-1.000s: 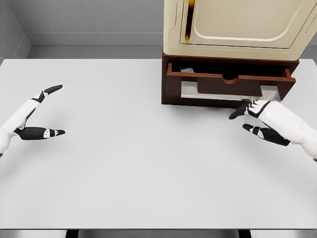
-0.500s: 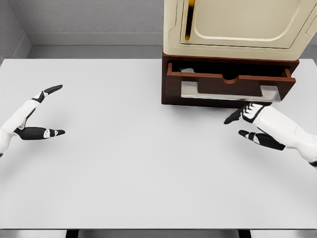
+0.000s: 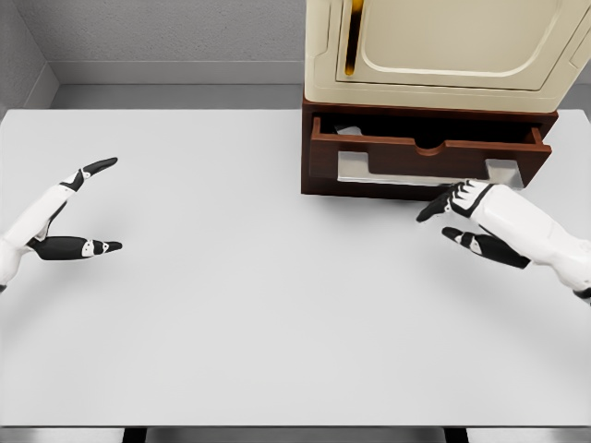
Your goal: Put the switch into the drawer with left arm, and close the drawer with right arm
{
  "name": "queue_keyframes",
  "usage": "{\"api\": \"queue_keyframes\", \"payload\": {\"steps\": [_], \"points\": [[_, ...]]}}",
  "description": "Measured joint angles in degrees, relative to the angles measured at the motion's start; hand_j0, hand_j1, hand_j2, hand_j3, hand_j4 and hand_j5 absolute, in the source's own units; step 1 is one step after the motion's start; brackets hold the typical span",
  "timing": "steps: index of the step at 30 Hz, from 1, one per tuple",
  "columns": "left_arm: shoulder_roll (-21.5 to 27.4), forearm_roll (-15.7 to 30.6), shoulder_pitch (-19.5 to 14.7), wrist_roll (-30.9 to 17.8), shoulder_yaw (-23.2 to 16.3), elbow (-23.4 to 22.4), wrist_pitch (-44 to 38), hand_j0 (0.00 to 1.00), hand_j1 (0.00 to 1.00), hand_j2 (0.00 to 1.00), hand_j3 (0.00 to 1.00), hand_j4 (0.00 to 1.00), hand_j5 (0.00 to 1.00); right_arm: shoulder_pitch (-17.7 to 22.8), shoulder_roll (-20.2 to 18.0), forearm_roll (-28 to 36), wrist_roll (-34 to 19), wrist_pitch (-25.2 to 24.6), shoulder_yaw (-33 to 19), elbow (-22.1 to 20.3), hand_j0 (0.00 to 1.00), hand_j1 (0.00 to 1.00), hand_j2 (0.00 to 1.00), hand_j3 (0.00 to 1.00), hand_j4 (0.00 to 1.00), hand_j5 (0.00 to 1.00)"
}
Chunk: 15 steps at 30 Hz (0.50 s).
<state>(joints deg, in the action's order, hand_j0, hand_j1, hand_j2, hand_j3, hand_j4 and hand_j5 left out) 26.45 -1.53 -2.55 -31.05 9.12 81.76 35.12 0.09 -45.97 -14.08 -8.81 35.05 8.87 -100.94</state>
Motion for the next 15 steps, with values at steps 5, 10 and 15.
{"api": "queue_keyframes", "payload": {"steps": [5, 10, 15], "points": [[-0.03, -0.01, 0.09, 0.0, -0.13, 0.69, 0.0, 1.0, 1.0, 1.0, 1.0, 1.0, 1.0, 0.0, 1.63, -0.38, -0.09, 0.0, 0.08, 0.97, 0.59, 0.59, 0.59, 0.59, 0.59, 0.59], [-0.04, -0.01, 0.09, 0.0, -0.16, 0.76, 0.0, 1.0, 1.0, 1.0, 1.0, 1.0, 1.0, -2.99, 2.53, -0.96, -0.23, 0.01, 1.08, 2.65, 0.59, 0.59, 0.59, 0.59, 0.59, 0.59], [-0.04, -0.01, 0.09, 0.0, -0.16, 0.76, 0.0, 1.0, 1.0, 1.0, 1.0, 1.0, 1.0, -3.87, 2.74, -1.07, -0.19, 0.0, 2.45, 4.32, 0.59, 0.59, 0.59, 0.59, 0.59, 0.59]]}}
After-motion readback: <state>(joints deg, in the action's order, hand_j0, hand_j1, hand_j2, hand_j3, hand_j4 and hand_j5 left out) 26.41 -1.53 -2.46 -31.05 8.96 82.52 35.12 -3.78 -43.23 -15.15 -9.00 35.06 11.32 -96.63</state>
